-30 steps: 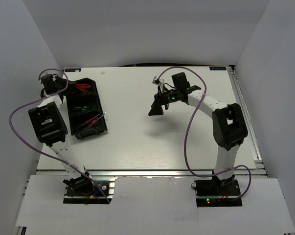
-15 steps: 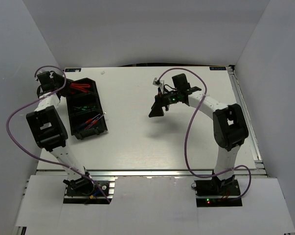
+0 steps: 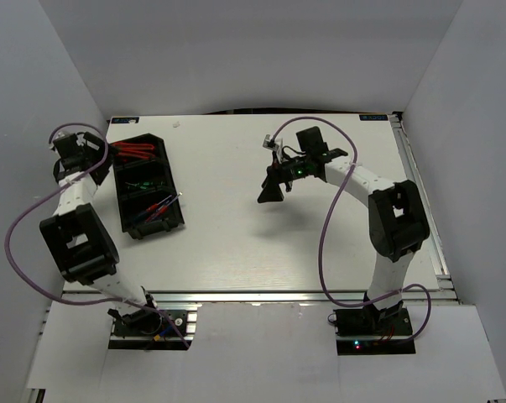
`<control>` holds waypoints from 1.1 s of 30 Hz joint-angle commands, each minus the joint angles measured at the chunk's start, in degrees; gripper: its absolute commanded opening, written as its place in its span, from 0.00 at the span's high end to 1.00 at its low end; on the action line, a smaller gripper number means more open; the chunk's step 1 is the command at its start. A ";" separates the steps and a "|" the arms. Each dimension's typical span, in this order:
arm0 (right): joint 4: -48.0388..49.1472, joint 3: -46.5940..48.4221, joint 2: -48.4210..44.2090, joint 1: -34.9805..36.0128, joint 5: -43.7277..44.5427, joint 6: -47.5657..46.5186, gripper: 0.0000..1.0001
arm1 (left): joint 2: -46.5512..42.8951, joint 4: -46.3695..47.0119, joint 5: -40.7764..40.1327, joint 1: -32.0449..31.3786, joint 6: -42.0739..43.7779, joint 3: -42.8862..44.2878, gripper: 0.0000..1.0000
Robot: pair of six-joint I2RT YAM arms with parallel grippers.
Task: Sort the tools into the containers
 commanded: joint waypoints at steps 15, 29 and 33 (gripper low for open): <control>-6.59 9.24 -8.05 -8.09 17.65 -10.78 0.11 | -24.15 9.82 21.87 -12.11 -1.48 -15.12 0.02; -7.45 7.84 -17.98 -12.84 33.67 -4.88 0.11 | -25.55 9.91 26.53 -30.41 2.92 -11.34 0.02; -5.09 2.84 -23.42 -13.54 35.95 -3.92 0.11 | -25.82 9.91 26.27 -33.58 3.27 -11.17 0.02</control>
